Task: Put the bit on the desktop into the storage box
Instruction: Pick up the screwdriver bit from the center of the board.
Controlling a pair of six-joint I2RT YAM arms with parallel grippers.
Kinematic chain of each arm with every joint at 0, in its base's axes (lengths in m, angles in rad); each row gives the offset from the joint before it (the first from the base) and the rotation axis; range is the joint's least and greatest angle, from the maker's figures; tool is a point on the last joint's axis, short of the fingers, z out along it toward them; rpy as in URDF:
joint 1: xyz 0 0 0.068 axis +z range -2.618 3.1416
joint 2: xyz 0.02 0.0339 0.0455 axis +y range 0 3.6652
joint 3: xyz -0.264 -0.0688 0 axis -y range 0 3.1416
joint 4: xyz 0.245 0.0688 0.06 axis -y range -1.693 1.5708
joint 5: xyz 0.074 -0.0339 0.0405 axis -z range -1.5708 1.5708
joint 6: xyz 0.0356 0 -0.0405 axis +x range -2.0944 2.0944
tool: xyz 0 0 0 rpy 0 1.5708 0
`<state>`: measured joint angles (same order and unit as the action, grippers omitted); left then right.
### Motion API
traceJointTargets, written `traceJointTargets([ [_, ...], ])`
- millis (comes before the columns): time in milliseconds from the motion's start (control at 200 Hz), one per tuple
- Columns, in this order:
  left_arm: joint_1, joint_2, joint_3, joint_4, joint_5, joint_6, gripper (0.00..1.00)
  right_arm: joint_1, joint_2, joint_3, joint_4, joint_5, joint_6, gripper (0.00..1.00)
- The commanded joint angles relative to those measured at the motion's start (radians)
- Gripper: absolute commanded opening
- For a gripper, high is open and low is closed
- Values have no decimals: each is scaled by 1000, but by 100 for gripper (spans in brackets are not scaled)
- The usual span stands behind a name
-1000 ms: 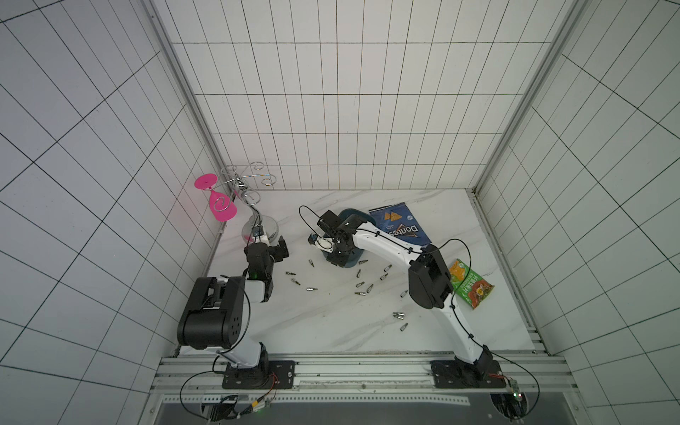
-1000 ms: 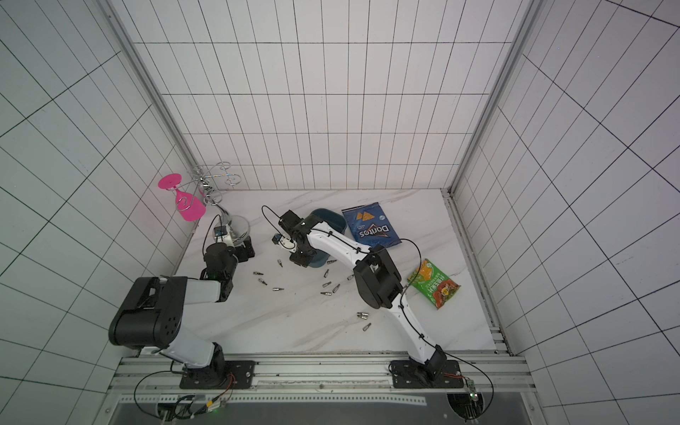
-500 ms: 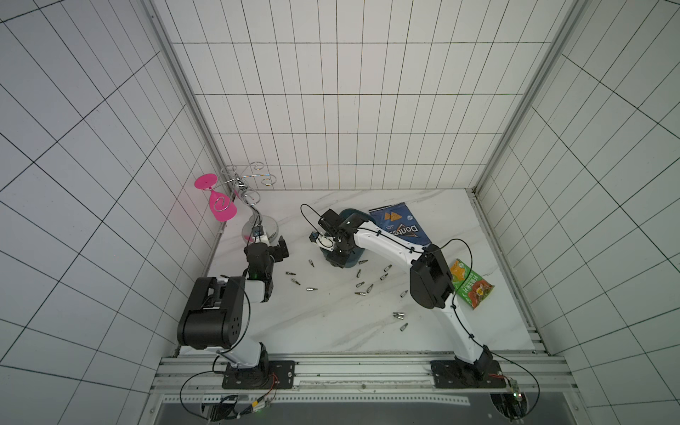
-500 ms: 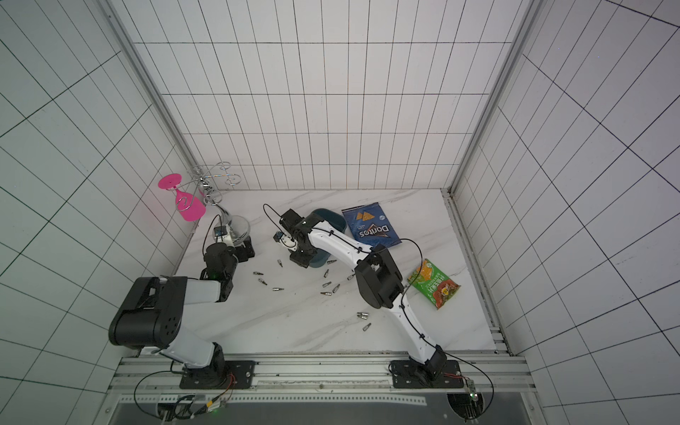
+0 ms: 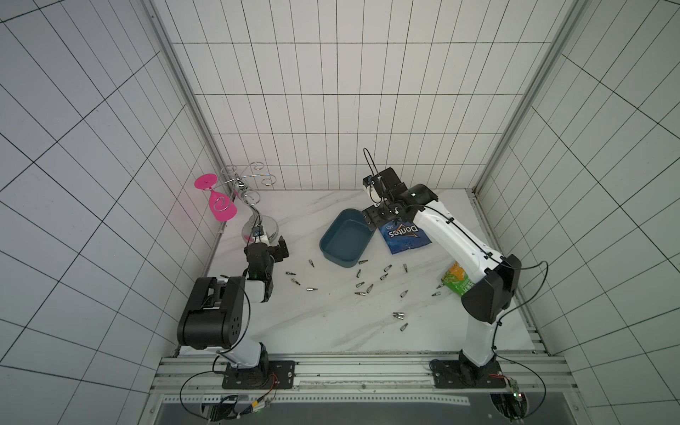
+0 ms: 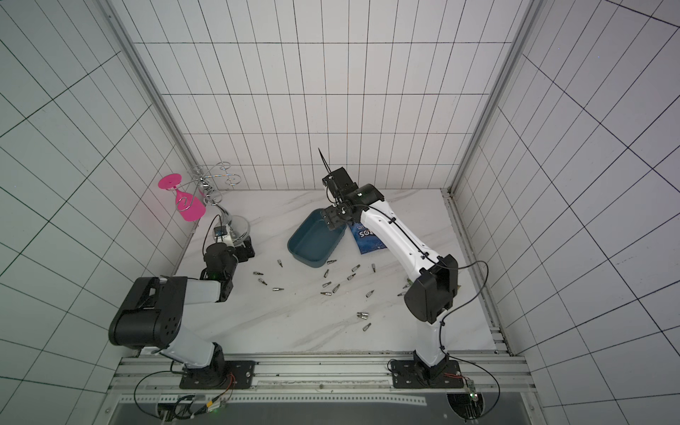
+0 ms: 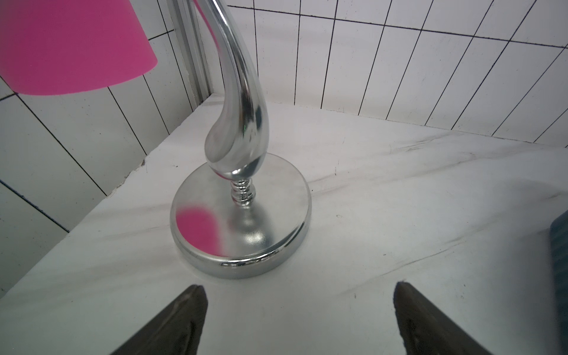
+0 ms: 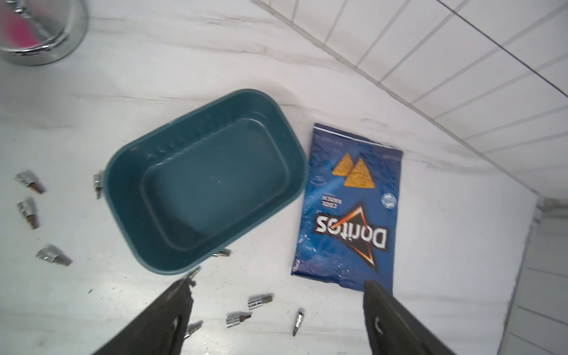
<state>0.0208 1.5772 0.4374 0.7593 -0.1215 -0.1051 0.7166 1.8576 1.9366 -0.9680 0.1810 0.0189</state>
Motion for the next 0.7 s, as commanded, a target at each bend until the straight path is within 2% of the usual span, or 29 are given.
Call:
traceJointTargets([
  [0,2,-16,14,11,5,2,98,-39,-53,-134,-61,102,145,89],
  [165,1,-18,13,13,4,2,98,-86,-171,-276,-71,105,283,89],
  [285,-2,-25,20,40,21,28,95,-90,-212,-344,-72,119,309,89],
  [395,-5,-107,116,-243,-13,4,95,-105,-219,-374,-77,103,315,89],
  [565,-17,-206,154,-326,-50,-29,95,-116,-227,-385,-79,94,320,89],
  [695,-34,-271,313,-693,-112,-136,95,-124,-240,-394,-100,93,332,89],
])
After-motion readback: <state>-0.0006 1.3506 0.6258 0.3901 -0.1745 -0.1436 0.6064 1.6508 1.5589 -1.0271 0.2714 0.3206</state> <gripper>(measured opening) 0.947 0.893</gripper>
